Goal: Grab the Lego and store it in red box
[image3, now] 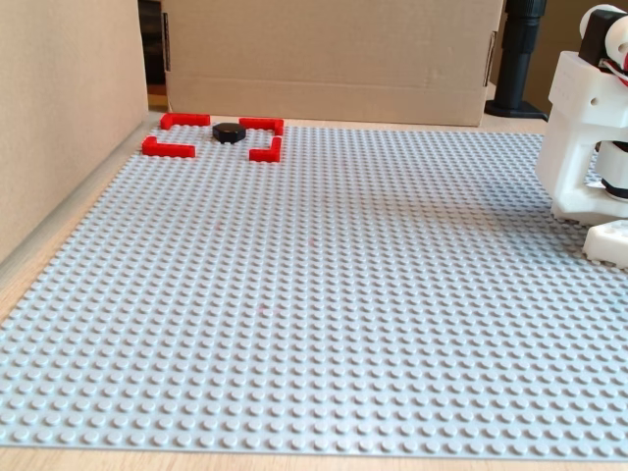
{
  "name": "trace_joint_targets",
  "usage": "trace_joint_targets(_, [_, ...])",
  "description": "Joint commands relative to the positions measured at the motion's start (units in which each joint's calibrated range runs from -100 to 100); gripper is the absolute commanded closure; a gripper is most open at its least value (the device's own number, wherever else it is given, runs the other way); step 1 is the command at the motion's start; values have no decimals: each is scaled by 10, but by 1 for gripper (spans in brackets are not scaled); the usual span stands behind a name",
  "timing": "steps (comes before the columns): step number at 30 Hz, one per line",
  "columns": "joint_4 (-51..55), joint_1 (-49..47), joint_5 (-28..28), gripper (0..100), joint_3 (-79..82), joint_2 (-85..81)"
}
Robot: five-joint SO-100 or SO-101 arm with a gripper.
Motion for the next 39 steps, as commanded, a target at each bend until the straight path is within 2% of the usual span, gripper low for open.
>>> trace_joint_targets(1, [3,2,0,98,39,-5])
trace_joint_targets(39, [3,0,1,98,39,-5])
